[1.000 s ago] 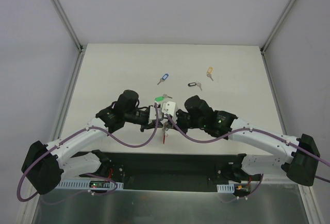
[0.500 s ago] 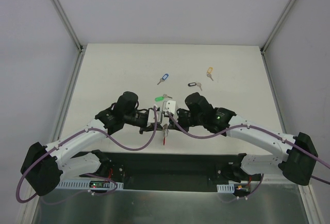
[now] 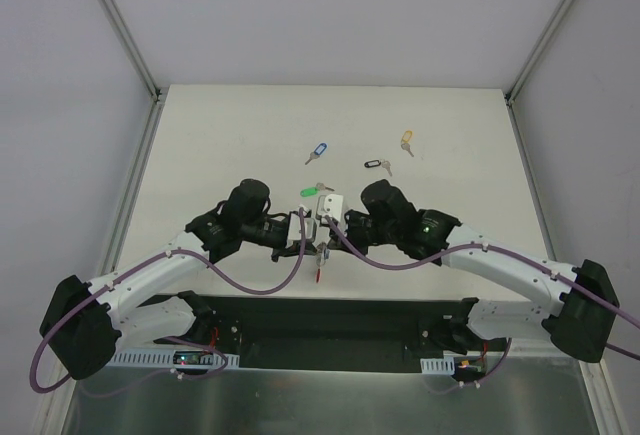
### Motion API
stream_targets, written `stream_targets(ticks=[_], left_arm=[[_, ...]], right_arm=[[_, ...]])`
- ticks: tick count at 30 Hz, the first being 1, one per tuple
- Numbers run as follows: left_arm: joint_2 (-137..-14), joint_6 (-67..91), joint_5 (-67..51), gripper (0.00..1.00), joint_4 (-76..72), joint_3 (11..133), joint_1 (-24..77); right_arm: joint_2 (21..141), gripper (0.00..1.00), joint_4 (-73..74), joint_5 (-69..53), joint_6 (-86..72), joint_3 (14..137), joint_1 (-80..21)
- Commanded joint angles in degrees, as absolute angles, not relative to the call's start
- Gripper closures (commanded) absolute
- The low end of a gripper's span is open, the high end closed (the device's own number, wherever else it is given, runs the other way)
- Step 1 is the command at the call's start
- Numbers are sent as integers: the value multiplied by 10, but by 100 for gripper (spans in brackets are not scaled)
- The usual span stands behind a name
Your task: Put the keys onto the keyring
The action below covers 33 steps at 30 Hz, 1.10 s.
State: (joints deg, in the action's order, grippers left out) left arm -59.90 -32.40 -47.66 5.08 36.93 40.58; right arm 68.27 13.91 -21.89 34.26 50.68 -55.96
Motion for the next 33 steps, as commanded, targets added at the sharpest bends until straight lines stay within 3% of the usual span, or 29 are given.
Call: stream_targets(ticks=[1, 11, 20, 27, 33], left_arm=[[-602, -323, -492, 100, 41, 378, 413], [-599, -317, -450, 100, 41, 380, 413], [-592, -307, -410, 100, 41, 383, 412], [-589, -301, -403, 100, 41, 385, 412], [-588, -299, -397, 100, 41, 384, 412]], right_arm=[[652, 99, 105, -217, 327, 501, -563], [642, 99, 142, -139, 251, 484, -542], [643, 99, 331, -22, 130, 481, -487], [715, 98, 399, 48, 117, 521, -465], [821, 99, 329, 25, 138, 551, -454]])
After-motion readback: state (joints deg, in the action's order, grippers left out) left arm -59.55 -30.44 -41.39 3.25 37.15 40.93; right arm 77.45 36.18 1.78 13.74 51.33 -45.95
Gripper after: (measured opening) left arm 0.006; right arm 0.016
